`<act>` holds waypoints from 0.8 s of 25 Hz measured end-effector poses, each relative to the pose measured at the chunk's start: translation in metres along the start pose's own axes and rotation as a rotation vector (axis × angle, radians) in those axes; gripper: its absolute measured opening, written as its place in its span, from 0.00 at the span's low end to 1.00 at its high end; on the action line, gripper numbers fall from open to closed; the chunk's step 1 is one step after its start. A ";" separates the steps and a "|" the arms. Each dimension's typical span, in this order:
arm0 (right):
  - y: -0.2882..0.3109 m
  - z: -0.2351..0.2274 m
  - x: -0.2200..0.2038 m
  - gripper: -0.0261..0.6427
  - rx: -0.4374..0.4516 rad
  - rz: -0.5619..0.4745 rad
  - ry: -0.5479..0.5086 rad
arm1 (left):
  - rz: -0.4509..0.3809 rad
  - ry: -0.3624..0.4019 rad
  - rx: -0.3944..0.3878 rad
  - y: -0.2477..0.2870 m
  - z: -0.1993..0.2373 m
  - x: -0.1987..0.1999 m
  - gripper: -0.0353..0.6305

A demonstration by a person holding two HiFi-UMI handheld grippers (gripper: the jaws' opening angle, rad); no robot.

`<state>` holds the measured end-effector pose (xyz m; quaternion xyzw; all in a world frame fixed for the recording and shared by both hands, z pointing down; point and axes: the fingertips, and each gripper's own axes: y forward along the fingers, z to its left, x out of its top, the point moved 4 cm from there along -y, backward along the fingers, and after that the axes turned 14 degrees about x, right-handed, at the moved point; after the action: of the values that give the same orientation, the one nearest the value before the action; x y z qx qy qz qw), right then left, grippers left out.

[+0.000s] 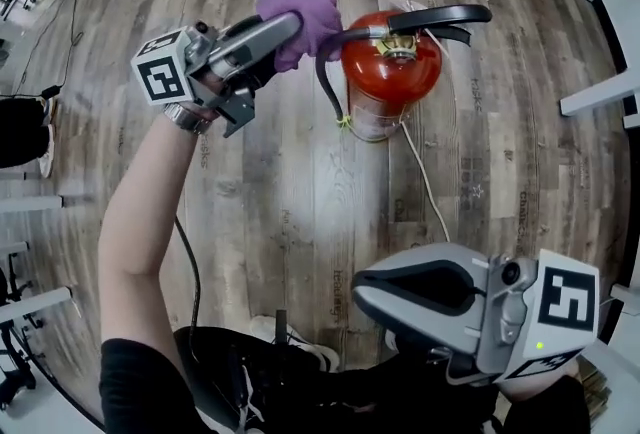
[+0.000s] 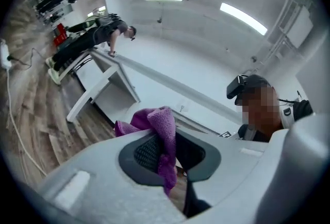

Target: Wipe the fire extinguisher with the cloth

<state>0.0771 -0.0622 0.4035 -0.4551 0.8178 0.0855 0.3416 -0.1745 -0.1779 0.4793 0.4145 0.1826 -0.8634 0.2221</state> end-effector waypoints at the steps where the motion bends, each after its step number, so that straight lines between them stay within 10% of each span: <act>1: 0.003 0.001 -0.001 0.04 0.004 0.004 -0.004 | -0.002 0.040 -0.018 0.001 -0.014 0.010 0.13; 9: 0.024 0.011 -0.007 0.04 0.043 0.025 -0.016 | 0.036 0.164 0.125 -0.002 -0.009 -0.016 0.13; 20: 0.011 0.004 -0.001 0.04 0.022 0.003 0.001 | 0.032 -0.174 0.464 -0.035 0.115 -0.187 0.12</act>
<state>0.0704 -0.0534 0.3987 -0.4499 0.8197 0.0767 0.3461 -0.1620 -0.1624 0.7007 0.3811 -0.0470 -0.9112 0.1493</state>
